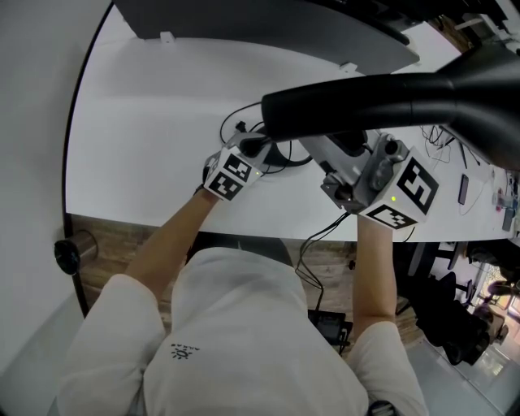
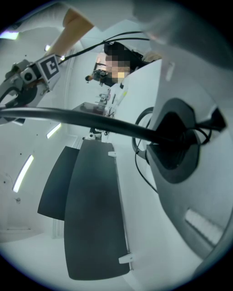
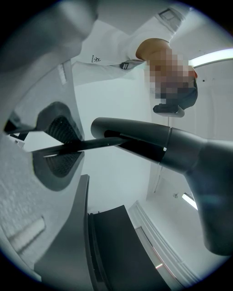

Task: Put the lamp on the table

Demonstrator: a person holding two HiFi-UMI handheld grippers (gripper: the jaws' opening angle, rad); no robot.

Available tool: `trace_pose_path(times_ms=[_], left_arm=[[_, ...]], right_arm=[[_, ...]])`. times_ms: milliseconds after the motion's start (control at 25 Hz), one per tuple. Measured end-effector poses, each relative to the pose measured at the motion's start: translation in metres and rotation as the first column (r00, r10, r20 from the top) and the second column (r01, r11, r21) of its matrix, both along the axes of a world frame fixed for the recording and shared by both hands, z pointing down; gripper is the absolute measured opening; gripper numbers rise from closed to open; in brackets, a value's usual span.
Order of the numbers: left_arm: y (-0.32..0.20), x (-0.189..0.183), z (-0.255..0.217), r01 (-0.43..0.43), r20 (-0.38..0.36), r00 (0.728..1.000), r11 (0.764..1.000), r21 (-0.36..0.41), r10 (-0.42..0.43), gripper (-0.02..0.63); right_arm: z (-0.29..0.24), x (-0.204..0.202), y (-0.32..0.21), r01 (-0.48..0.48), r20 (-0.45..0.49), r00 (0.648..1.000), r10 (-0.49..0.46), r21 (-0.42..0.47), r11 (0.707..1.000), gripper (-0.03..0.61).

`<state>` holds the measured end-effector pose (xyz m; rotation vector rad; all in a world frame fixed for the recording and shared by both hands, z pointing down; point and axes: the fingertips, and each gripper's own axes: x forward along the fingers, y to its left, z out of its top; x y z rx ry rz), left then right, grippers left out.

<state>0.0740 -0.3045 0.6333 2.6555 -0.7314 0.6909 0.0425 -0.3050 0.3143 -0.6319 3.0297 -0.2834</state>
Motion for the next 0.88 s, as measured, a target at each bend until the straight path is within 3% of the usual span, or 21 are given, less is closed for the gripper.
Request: trace_pose_path(times_ms=[880], left_arm=[[-0.001, 0.002, 0.012, -0.003, 0.009, 1.000, 1.000, -0.001, 0.003, 0.018]], right_arm=[[0.011, 0.006, -0.001, -0.006, 0.013, 1.000, 0.006, -0.001, 1.000, 0.040]])
